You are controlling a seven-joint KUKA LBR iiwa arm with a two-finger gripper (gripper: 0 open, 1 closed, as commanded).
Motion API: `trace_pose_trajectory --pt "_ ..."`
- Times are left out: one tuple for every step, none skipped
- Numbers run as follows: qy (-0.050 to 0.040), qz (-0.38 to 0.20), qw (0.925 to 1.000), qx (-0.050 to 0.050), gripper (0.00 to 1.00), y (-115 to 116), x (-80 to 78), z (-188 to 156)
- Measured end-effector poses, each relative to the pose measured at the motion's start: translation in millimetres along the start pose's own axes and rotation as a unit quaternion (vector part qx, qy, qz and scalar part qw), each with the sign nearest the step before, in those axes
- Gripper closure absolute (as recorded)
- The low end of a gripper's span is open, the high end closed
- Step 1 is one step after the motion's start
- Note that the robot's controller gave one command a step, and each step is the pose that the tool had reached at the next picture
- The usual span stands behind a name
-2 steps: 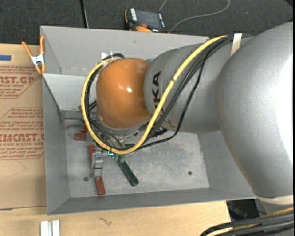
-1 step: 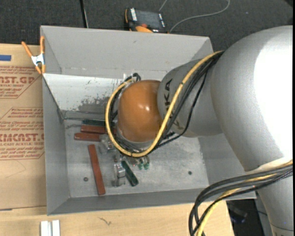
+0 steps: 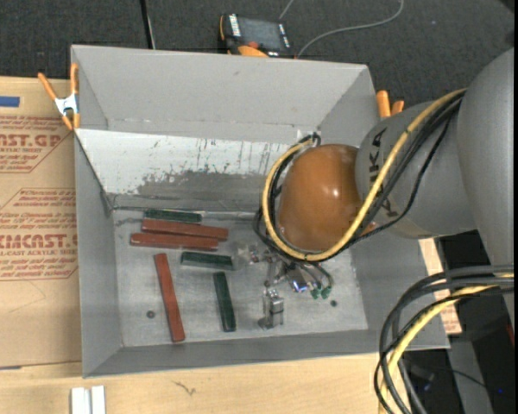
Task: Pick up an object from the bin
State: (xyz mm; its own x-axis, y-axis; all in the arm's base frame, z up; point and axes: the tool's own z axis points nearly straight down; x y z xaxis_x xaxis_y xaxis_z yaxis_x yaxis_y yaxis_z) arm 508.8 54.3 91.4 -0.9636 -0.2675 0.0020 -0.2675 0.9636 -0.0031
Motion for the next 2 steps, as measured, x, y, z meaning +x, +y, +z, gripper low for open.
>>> trace_pose_trajectory --pt "-0.0030 -0.101 0.9948 -0.002 0.00 53.0 -48.3 20.9" --pt "-0.0054 -0.100 0.9949 -0.002 1.00 52.6 -49.5 18.5"
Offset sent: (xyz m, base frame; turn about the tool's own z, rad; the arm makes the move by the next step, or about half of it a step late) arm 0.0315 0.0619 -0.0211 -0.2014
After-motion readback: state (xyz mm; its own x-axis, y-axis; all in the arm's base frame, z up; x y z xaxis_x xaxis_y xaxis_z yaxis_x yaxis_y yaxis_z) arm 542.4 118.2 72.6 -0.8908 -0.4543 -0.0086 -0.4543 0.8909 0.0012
